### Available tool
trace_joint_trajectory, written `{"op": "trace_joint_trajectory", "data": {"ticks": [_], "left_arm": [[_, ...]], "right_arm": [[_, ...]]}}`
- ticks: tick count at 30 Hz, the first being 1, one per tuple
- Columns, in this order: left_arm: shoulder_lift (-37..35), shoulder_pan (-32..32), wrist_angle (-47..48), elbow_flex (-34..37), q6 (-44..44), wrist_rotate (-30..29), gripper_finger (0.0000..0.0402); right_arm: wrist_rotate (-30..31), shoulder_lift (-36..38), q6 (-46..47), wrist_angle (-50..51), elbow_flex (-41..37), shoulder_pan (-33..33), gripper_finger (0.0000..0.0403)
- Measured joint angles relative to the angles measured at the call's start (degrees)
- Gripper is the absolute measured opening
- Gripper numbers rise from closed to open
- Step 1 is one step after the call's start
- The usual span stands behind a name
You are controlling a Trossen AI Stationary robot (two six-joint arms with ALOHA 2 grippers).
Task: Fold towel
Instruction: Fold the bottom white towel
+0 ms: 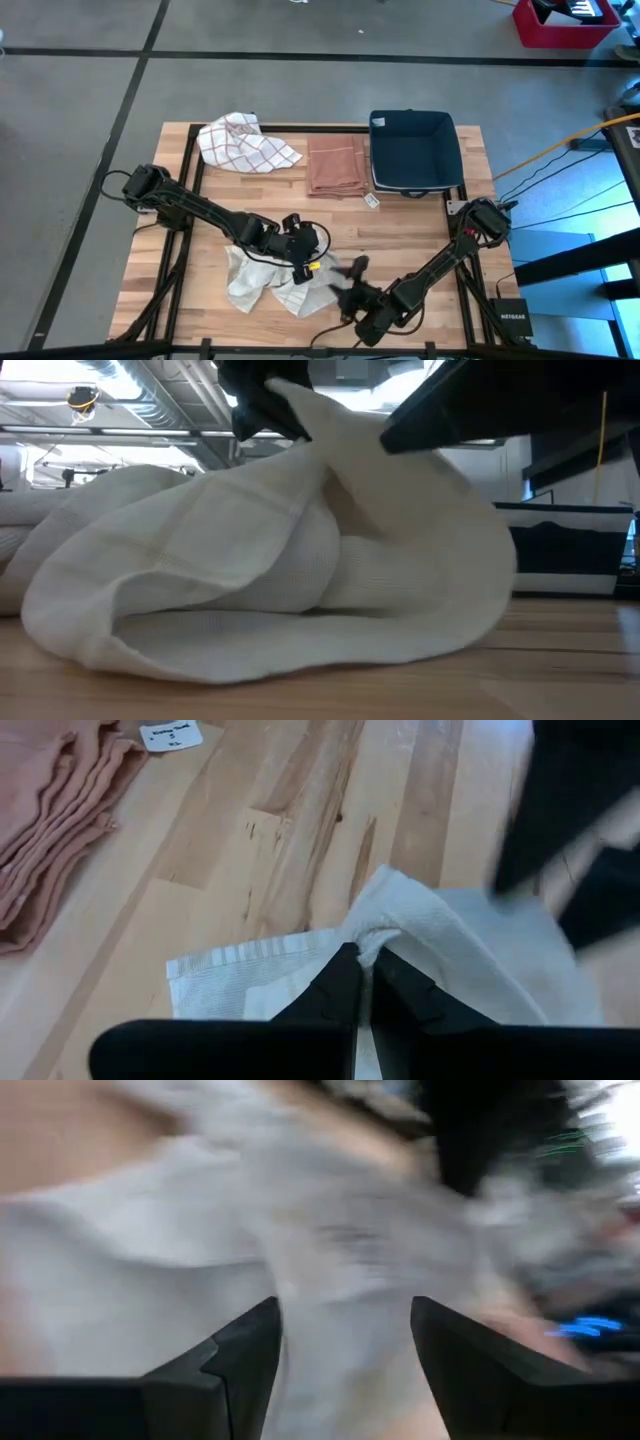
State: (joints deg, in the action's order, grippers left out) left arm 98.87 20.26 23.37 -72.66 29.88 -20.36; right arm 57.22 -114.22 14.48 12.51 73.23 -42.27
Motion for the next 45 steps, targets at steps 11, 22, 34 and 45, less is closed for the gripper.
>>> {"op": "trace_joint_trajectory", "data": {"ticks": [11, 22, 34, 45], "left_arm": [[0.0, 0.0, 0.0, 0.0, 0.0, 0.0, 0.0011], [0.0, -0.1, 0.0, 0.0, -0.3, 0.0, 0.0011], [-0.1, 1.9, -3.0, 0.0, -3.2, 0.0, 0.0011], [-0.1, 2.4, -2.4, 0.0, -0.3, 0.0, 0.0034]], "right_arm": [[-2.2, -4.1, -7.2, -8.0, 0.0, 2.8, 0.0225], [0.7, -3.5, -7.5, -7.8, 0.0, 4.0, 0.0162], [7.9, 9.3, 14.3, 21.2, 0.0, -1.7, 0.0006], [0.8, 12.0, 65.7, 54.6, -4.7, -11.0, 0.0004]]}}
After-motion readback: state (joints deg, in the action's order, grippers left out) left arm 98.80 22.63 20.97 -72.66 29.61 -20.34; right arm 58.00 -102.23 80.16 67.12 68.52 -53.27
